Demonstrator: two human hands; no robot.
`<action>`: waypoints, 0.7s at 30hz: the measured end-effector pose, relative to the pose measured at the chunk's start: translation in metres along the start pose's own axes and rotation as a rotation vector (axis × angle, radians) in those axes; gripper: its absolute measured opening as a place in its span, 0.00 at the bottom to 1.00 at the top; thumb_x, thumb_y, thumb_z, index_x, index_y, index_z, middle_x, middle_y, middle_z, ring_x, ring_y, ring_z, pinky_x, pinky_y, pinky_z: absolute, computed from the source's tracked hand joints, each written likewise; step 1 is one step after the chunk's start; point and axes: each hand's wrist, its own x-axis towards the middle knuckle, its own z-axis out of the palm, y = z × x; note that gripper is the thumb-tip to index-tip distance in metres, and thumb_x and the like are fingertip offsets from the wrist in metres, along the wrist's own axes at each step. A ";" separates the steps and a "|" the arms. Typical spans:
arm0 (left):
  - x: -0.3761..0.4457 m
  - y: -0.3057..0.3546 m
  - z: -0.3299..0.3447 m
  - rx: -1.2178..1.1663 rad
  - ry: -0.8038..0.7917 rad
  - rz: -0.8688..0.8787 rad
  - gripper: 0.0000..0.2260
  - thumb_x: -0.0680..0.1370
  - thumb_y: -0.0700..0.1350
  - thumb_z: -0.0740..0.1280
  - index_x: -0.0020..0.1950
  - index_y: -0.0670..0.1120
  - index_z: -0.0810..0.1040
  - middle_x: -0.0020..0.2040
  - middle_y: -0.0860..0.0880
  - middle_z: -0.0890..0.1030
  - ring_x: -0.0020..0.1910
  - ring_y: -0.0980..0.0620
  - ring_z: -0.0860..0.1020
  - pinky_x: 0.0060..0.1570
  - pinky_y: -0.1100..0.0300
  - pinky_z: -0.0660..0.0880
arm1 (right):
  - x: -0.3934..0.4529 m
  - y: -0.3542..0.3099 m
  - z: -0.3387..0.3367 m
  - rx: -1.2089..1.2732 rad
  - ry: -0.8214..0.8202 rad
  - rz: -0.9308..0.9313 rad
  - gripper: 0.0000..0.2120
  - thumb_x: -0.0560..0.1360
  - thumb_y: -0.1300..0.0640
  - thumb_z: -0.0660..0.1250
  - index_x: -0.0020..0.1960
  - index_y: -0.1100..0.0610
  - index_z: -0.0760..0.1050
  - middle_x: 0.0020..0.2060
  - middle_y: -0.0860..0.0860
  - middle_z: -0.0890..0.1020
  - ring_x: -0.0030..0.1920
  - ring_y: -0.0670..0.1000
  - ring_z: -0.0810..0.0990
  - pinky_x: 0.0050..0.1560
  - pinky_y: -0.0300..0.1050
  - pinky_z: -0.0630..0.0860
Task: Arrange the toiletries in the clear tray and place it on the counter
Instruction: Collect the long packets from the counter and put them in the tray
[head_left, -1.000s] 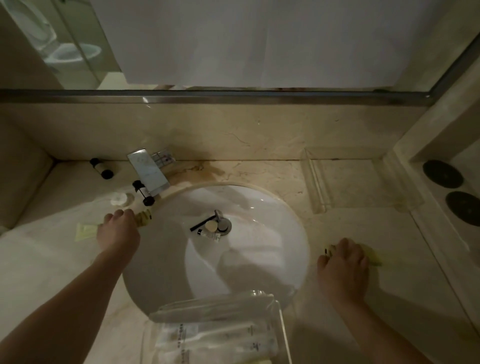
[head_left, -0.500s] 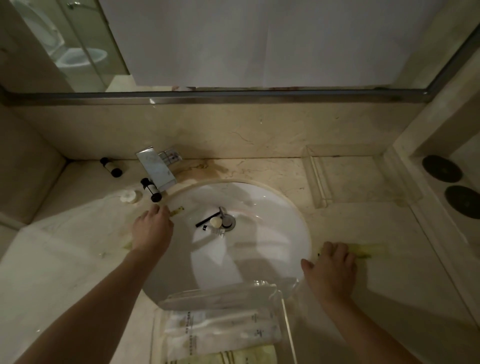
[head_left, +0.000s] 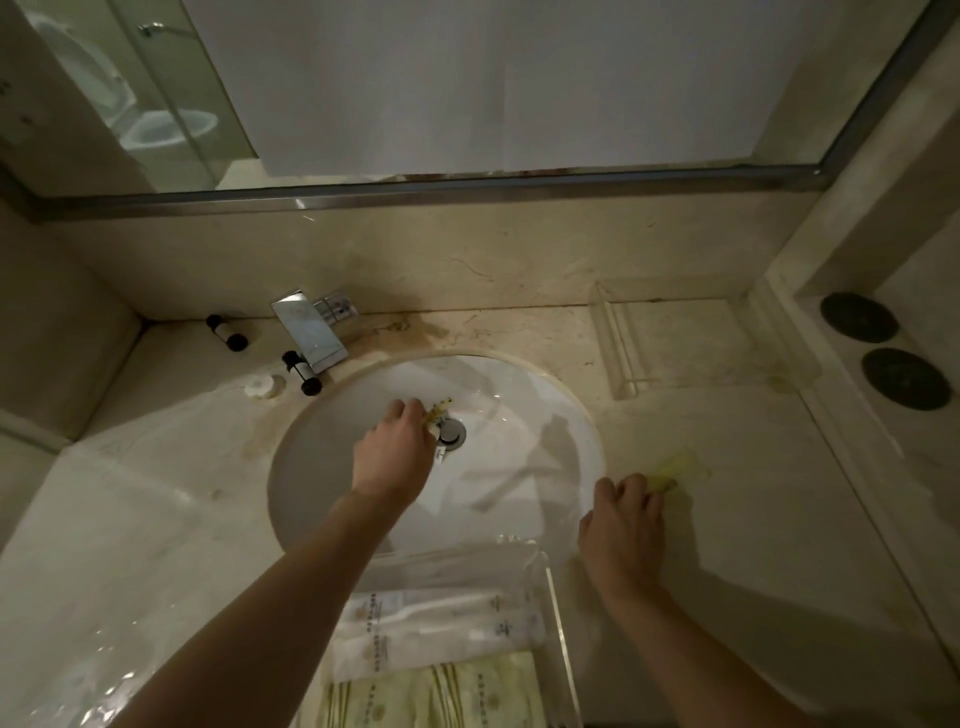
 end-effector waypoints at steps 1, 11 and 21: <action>-0.002 0.005 -0.001 -0.011 0.000 -0.001 0.08 0.79 0.42 0.57 0.55 0.42 0.71 0.51 0.42 0.76 0.43 0.37 0.77 0.37 0.52 0.69 | -0.001 -0.001 -0.002 0.012 -0.006 -0.004 0.14 0.58 0.63 0.76 0.40 0.61 0.76 0.42 0.62 0.75 0.39 0.62 0.73 0.38 0.51 0.75; -0.011 0.036 -0.035 -0.317 -0.018 -0.126 0.07 0.81 0.46 0.54 0.51 0.42 0.67 0.39 0.45 0.73 0.38 0.44 0.71 0.37 0.52 0.67 | 0.010 -0.022 -0.042 0.198 0.157 -0.073 0.09 0.68 0.67 0.70 0.46 0.64 0.73 0.43 0.60 0.78 0.36 0.60 0.79 0.25 0.45 0.71; -0.009 0.047 -0.081 -1.249 -0.267 -0.351 0.08 0.80 0.36 0.56 0.55 0.39 0.73 0.45 0.38 0.83 0.46 0.38 0.81 0.54 0.41 0.78 | 0.047 -0.040 -0.112 1.167 -0.042 0.238 0.03 0.80 0.63 0.54 0.49 0.57 0.65 0.47 0.58 0.78 0.39 0.60 0.83 0.30 0.47 0.80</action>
